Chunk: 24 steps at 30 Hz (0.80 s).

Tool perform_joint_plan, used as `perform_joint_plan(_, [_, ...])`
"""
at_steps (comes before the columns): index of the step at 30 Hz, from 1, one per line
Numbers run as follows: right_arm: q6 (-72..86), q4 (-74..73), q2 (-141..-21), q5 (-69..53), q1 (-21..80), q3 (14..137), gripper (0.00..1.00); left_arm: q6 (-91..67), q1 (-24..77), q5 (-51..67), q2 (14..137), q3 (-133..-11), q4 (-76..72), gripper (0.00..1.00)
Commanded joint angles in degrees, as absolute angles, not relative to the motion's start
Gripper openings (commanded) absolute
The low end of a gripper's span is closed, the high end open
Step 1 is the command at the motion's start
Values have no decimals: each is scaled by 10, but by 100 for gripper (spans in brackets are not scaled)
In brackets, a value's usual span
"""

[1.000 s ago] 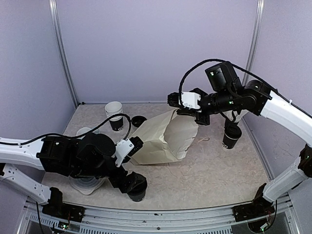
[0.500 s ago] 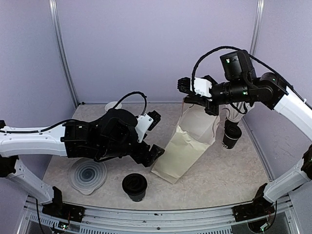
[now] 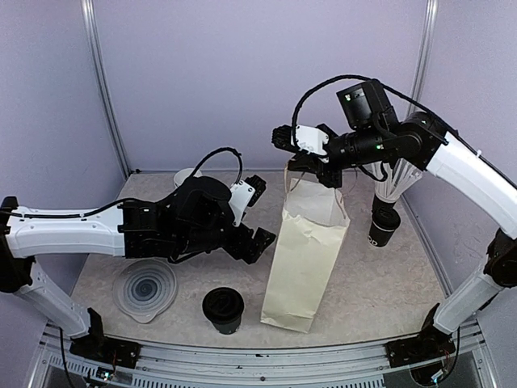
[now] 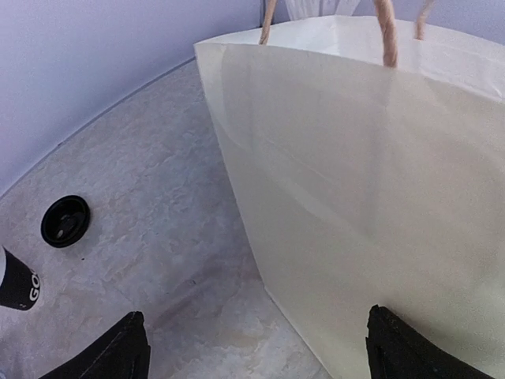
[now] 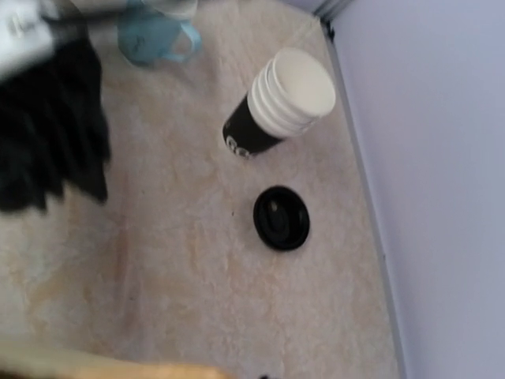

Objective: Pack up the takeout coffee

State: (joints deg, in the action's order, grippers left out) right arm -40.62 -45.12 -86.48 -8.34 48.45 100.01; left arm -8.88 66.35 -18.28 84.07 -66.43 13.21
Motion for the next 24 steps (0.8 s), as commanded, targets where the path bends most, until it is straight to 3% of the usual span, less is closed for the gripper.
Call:
perform_joint_plan(1, [-378, -422, -885, -43, 482, 1018, 0, -100, 650, -253, 791, -640, 113, 93])
perform_joint_plan(5, [-367, -403, -904, -5, 481, 1022, 0, -117, 642, -297, 743, -613, 116, 94])
perform_joint_plan(12, [-360, -388, -923, 11, 467, 1022, 2, -131, 633, -271, 707, -579, 105, 95])
perform_joint_plan(17, [-344, -421, -935, -68, 432, 1048, 21, -145, 633, -260, 718, -578, 108, 94])
perform_joint_plan(20, [-355, -447, -936, -127, 419, 1053, 44, -150, 634, -259, 723, -579, 114, 94])
perform_joint_plan(24, [-356, -473, -936, -165, 412, 1055, 56, -170, 639, -252, 718, -594, 172, 98])
